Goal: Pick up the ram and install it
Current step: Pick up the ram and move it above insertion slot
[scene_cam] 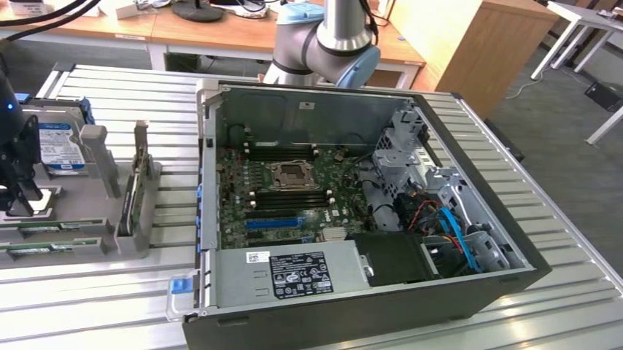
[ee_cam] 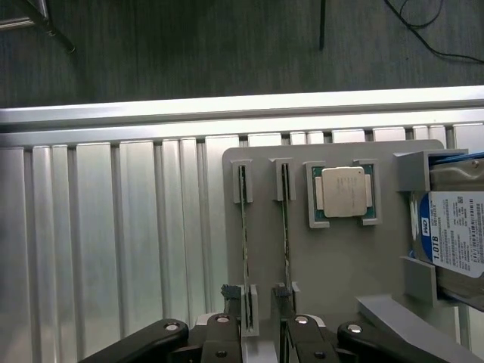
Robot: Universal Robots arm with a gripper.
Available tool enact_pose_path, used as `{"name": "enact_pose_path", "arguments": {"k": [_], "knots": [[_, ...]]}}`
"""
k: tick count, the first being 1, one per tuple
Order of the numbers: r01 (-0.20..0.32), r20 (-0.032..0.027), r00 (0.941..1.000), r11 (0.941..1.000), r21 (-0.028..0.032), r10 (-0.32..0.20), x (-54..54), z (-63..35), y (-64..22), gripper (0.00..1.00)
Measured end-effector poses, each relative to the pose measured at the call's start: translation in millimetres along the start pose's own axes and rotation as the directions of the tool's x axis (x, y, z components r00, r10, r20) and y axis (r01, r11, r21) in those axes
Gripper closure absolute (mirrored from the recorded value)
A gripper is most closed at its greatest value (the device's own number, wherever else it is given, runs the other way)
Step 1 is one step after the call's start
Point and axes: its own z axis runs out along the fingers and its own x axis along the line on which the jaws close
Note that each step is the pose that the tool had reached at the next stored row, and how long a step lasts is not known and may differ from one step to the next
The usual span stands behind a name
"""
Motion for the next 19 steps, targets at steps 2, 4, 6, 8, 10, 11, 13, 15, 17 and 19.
{"name": "enact_pose_path", "arguments": {"k": [2,4,6,8,10,11,13,15,17,19], "knots": [[0.0,-0.0001,1.0,1.0,0.0,0.0,0.1,2.3,-0.1,0.7],[0.0,0.0,1.0,1.0,-0.0001,0.0,0.1,5.2,-0.3,0.7],[0.0,-0.0001,1.0,1.0,-0.0001,0.0,0.2,8.2,-0.4,0.7],[0.0,0.0,1.0,1.0,-0.0001,0.0,0.3,10.5,-0.5,0.7],[0.0,-0.0001,1.0,1.0,-0.0001,0.0,0.3,12.3,-0.6,0.7],[0.0,-0.0001,1.0,1.0,-0.0001,0.0,0.3,13.2,-0.6,0.7],[0.0,-0.0001,1.0,1.0,-0.0001,0.0,0.4,15.2,-0.7,0.7],[0.0,-0.0001,1.0,1.0,-0.0001,0.0,0.4,17.1,-0.8,0.7],[0.0,-0.0002,1.0,1.0,-0.0002,0.0,0.5,17.4,-0.8,0.7],[0.0,-0.0002,1.0,1.0,-0.0002,0.0,0.5,17.4,-0.8,0.7]]}}
